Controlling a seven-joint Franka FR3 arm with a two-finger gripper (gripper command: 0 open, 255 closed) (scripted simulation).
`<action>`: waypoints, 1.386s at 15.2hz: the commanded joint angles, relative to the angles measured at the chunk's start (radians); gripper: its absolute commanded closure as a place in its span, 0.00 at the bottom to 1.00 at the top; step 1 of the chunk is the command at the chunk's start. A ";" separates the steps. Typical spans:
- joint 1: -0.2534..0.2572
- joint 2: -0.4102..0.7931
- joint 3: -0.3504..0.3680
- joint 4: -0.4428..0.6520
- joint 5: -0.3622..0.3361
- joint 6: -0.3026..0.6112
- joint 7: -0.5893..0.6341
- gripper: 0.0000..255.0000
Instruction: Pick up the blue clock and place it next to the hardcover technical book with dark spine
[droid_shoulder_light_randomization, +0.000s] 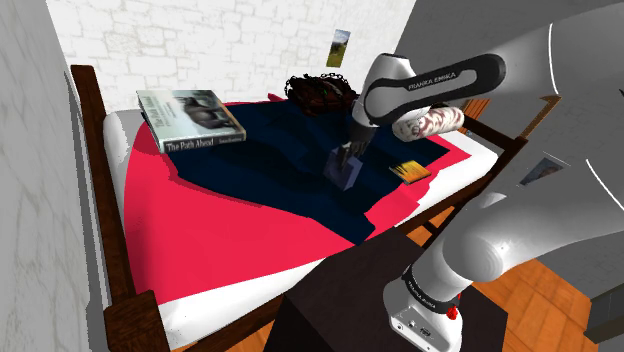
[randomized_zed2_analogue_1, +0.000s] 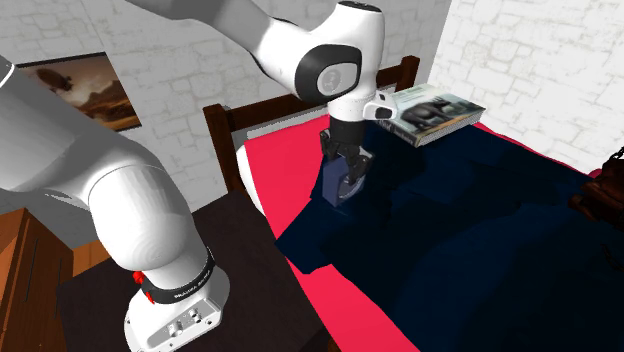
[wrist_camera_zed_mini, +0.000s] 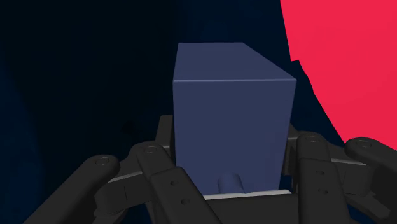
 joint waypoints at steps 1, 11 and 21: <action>0.000 -0.022 0.005 0.012 0.000 -0.034 0.005 1.00; -0.015 -0.099 -0.001 0.080 -0.011 -0.178 -0.014 1.00; -0.152 -0.149 -0.194 0.071 -0.128 -0.205 -0.260 1.00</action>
